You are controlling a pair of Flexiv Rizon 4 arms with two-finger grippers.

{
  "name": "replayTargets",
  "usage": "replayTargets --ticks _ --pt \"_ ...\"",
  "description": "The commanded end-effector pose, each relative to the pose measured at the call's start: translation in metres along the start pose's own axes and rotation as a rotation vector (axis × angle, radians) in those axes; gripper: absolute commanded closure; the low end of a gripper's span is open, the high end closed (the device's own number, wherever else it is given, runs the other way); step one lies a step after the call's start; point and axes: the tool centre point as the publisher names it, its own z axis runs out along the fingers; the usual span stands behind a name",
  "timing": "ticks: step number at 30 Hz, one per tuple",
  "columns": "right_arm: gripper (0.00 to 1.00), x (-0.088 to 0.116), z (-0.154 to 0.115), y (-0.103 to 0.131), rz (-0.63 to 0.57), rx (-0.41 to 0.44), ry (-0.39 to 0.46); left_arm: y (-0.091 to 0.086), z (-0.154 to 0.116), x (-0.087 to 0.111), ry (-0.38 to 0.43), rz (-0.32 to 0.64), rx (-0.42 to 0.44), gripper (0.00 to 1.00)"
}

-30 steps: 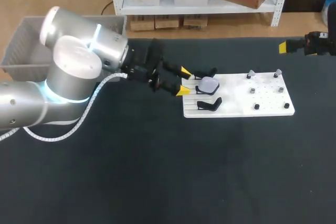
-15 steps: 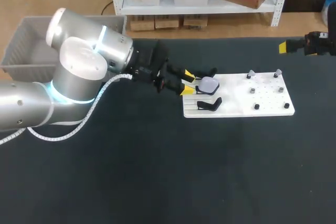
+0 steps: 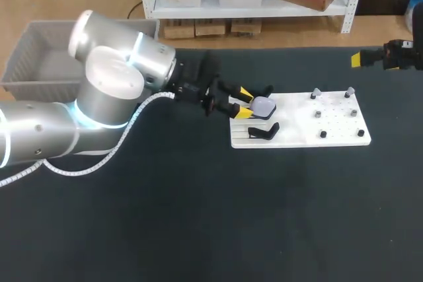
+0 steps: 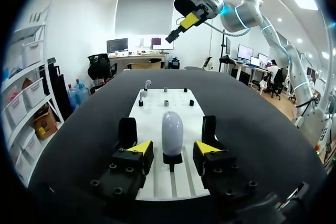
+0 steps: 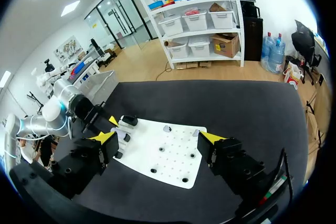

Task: Pick up each earbud case from the left stands, insert the matching earbuds, close the lid, and place the case in the box.

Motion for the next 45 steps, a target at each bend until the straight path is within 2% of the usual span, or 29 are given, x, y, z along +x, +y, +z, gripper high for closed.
replayTargets --ticks 1,24,29,36,40,42,44,45 --pt "0.0 0.0 0.0 -0.001 -0.001 -0.006 0.001 0.005 0.007 0.0 0.002 0.0 0.013 0.51" --pt "0.0 0.0 0.0 -0.001 -0.001 -0.006 0.001 0.002 0.02 0.0 -0.002 0.001 0.031 0.55" --pt "0.0 0.0 0.0 -0.001 -0.001 -0.006 0.001 0.002 0.021 0.0 -0.003 0.0 0.033 0.61" --pt "0.0 0.0 0.0 -0.001 -0.001 -0.006 0.001 0.001 0.021 0.0 -0.008 0.002 0.034 0.62" --pt "0.0 0.0 0.0 -0.001 -0.001 -0.006 0.001 -0.001 0.02 -0.001 -0.008 0.004 0.033 0.68" --pt "0.0 0.0 0.0 -0.001 -0.001 -0.006 0.001 -0.002 0.019 -0.003 -0.008 0.005 0.032 0.78" --pt "0.0 0.0 0.0 -0.001 -0.001 -0.006 0.001 -0.002 0.017 -0.004 -0.011 0.014 0.031 1.0" --pt "0.0 0.0 0.0 -0.001 -0.001 -0.006 0.001 -0.002 0.015 -0.006 -0.013 0.018 0.03 1.0"
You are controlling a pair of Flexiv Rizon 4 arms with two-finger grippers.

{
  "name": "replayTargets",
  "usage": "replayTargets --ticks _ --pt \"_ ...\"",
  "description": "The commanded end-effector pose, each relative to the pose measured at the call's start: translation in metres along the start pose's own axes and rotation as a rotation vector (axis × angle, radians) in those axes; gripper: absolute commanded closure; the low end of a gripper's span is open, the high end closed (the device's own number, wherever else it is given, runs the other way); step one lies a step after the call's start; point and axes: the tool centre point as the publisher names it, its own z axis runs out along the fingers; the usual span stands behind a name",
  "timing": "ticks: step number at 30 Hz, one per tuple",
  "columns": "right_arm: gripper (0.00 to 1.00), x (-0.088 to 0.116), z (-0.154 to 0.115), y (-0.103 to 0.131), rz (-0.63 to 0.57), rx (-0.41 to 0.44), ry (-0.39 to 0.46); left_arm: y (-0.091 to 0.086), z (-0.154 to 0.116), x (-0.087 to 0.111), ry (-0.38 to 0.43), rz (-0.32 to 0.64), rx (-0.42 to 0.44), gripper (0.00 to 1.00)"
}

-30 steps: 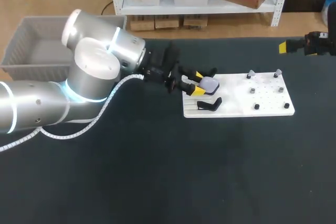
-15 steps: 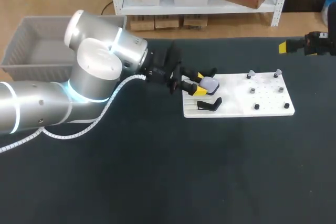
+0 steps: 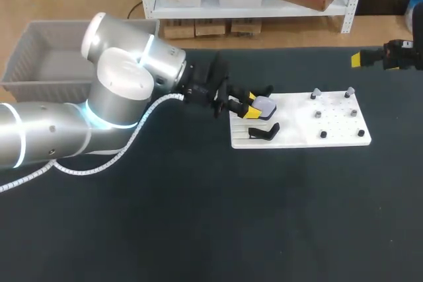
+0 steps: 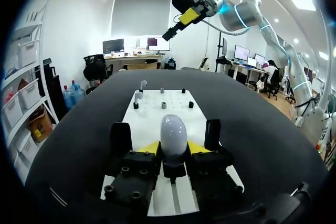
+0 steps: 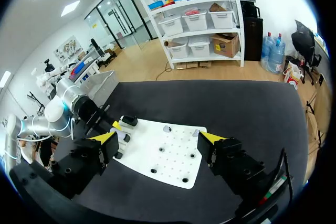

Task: Pick up each earbud case from the left stands, insert the matching earbuds, close the lid, and place the case in the box.

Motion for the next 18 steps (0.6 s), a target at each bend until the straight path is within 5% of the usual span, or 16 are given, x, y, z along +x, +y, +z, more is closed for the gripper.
replayTargets --ticks 1,8,18 --pt "0.0 0.0 0.0 -0.001 -0.001 -0.006 0.001 -0.003 -0.006 -0.006 -0.004 0.016 -0.004 1.0" --pt "0.0 0.0 0.0 -0.001 -0.001 -0.006 0.001 -0.012 -0.028 -0.02 -0.042 0.048 -0.044 1.0" --pt "0.0 0.0 0.0 -0.001 -0.001 -0.006 0.001 -0.035 -0.054 -0.055 -0.301 0.011 -0.083 1.0"
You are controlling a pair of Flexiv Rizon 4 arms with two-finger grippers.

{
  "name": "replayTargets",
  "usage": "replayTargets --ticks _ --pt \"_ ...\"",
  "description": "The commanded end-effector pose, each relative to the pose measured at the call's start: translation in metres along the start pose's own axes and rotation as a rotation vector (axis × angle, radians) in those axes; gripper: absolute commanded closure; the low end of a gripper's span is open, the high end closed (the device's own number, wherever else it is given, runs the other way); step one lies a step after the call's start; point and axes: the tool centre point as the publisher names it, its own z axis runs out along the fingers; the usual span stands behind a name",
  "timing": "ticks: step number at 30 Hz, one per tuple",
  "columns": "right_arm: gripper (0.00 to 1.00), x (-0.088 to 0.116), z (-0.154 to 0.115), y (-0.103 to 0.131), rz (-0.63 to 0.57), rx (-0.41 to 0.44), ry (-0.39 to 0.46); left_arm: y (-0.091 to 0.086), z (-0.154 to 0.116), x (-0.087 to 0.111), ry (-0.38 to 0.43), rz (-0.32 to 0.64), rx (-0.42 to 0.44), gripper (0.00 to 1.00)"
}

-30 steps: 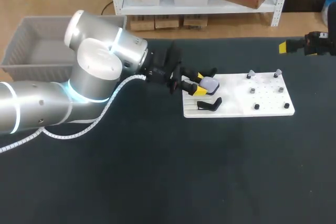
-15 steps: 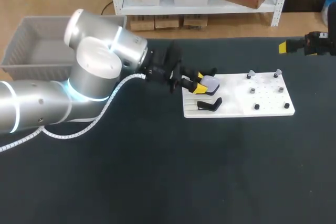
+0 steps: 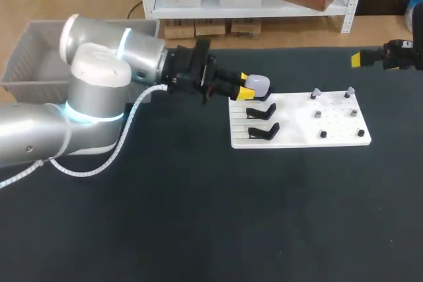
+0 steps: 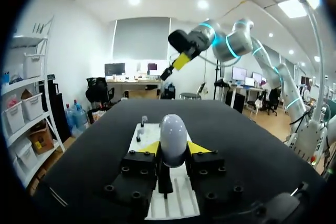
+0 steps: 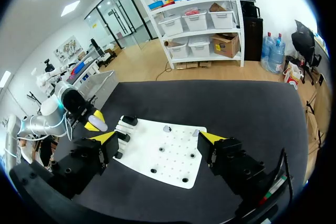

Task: Pick up each earbud case from the left stands, insert the matching earbuds, close the lid, and place the case in the box.

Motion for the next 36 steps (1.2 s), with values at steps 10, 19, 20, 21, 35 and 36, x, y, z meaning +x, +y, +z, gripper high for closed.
replayTargets --ticks 10,19,20,21,35,36 --pt "0.0 0.0 0.0 -0.001 -0.001 -0.006 0.001 -0.033 -0.024 -0.024 -0.134 0.049 -0.091 1.0" --pt "0.0 0.0 0.0 -0.001 -0.001 -0.006 0.001 -0.04 -0.026 -0.026 -0.15 0.056 -0.099 1.0" --pt "0.0 0.0 0.0 -0.001 -0.001 -0.006 0.001 -0.041 -0.026 -0.026 -0.151 0.056 -0.098 1.0" --pt "0.0 0.0 0.0 -0.001 -0.001 -0.006 0.001 -0.041 -0.026 -0.025 -0.151 0.057 -0.095 1.0" --pt "0.0 0.0 0.0 -0.001 -0.001 -0.006 0.001 -0.043 -0.024 -0.027 -0.152 0.081 -0.044 1.0" --pt "0.0 0.0 0.0 -0.001 -0.001 -0.006 0.001 -0.043 -0.024 -0.027 -0.152 0.081 -0.044 1.0"
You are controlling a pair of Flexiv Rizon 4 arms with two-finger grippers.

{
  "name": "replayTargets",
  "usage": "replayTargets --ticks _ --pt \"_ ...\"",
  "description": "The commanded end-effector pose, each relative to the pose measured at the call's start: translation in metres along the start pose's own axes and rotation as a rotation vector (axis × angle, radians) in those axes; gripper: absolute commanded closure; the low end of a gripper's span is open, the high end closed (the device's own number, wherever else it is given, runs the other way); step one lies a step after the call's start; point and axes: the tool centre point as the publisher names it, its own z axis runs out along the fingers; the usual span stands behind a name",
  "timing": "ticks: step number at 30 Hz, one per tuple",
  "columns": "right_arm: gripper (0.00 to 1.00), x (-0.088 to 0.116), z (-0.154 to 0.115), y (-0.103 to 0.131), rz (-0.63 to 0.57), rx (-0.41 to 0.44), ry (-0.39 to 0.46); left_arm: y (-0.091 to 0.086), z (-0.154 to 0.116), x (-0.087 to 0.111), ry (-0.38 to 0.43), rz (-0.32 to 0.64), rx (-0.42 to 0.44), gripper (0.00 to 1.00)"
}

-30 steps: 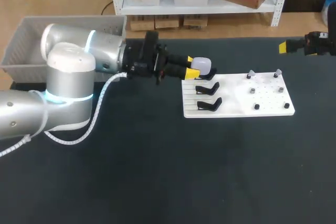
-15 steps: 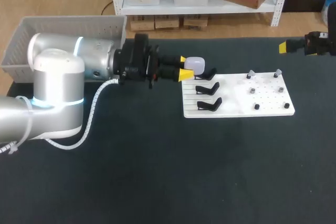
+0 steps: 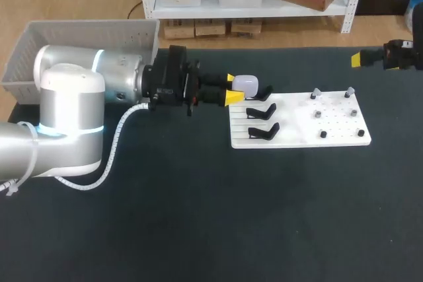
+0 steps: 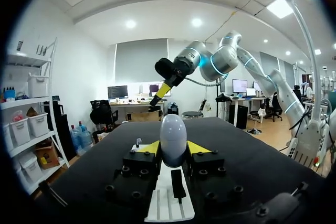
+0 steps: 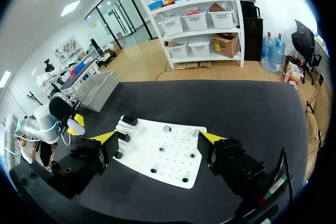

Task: Pick up each earbud case from the left stands, insert the matching earbuds, close the lid, and place the case in the box.

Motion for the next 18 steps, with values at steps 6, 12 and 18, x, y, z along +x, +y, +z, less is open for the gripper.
replayTargets --ticks 6,12,18 --pt "0.0 0.009 -0.008 0.018 -0.068 0.008 0.002 0.001 0.0 0.001 -0.002 0.001 0.002 1.0" --pt "0.0 0.042 -0.013 0.072 -0.182 -0.015 0.057 0.001 0.0 0.001 -0.002 0.001 0.002 1.0" --pt "0.0 0.057 -0.015 0.122 -0.2 -0.003 0.067 0.001 0.0 0.001 -0.002 0.001 0.002 1.0"
